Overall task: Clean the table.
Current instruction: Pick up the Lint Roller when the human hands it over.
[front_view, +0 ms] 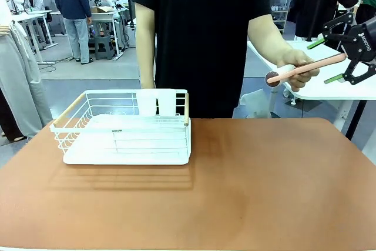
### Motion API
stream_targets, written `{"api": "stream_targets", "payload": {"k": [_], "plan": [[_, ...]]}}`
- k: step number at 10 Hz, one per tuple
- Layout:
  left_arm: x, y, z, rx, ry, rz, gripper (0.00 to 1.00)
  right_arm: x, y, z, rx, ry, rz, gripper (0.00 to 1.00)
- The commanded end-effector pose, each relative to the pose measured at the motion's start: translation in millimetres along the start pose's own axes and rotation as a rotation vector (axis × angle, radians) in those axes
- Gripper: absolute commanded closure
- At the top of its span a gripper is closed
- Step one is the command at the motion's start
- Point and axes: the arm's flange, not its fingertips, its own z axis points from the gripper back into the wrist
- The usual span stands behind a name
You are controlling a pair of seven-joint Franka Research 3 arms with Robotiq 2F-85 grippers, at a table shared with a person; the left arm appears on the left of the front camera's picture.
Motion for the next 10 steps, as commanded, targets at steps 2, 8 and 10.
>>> {"api": "stream_targets", "payload": {"k": [2, 8, 10], "plan": [[0.2, 0.4, 2.9, -0.029, -0.007, -0.023, 0.00, -8.1, -3.7, -6.0, 0.025, 0.001, -0.023, 0.00], [0.2, 0.4, 2.9, -0.029, -0.007, -0.023, 0.00, -6.1, -3.7, -2.2, 0.050, -0.018, 0.001, 0.43], [0.2, 0.4, 2.9, -0.029, -0.007, -0.023, 0.00, -5.4, -3.5, -0.5, 0.058, -0.028, -0.002, 0.63]]}}
